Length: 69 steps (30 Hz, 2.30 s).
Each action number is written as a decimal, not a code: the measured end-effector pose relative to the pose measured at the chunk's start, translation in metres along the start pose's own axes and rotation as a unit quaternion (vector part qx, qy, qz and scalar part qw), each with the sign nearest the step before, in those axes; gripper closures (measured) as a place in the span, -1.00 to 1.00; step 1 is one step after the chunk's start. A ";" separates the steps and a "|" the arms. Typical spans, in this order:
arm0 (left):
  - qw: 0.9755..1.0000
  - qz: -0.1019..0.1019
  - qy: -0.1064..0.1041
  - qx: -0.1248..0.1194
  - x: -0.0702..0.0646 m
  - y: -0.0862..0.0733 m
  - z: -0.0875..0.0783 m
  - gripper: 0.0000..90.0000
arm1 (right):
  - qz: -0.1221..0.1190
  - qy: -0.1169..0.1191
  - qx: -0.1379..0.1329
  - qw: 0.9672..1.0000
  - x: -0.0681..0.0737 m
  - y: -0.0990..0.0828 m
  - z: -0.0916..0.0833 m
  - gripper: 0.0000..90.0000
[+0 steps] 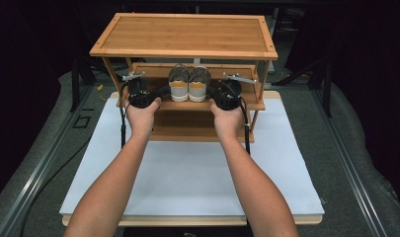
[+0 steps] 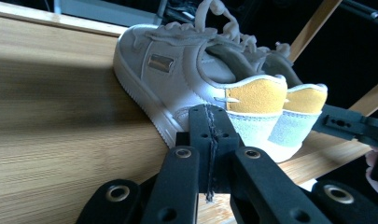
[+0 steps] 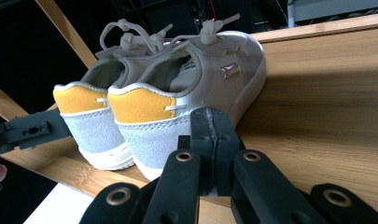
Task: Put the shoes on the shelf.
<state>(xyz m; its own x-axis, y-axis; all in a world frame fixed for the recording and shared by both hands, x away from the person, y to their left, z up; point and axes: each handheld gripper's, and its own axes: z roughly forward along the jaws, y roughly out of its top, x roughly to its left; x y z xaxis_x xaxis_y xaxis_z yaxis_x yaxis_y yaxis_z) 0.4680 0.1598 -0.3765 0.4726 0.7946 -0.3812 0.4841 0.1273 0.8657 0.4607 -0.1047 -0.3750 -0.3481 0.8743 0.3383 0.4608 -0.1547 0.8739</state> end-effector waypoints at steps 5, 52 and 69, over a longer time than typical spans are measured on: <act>1.000 -0.006 -0.004 -0.003 0.003 0.000 0.002 1.00 | 0.005 0.001 -0.001 1.000 0.000 0.000 0.002 1.00; 0.997 0.054 -0.051 0.005 -0.020 -0.015 -0.080 0.81 | -0.050 0.040 -0.001 0.998 0.024 -0.013 -0.073 0.83; 0.996 0.067 -0.057 0.023 -0.006 -0.065 -0.101 0.67 | -0.050 0.036 0.022 0.998 -0.001 -0.061 -0.097 0.80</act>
<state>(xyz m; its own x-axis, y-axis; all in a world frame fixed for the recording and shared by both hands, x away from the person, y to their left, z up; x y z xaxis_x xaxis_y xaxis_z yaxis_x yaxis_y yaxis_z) 0.3599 0.2066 -0.3975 0.6143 0.7300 -0.2996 0.4424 -0.0043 0.8968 0.3534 -0.1410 -0.3948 -0.4512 0.8487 0.2760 0.4551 -0.0472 0.8892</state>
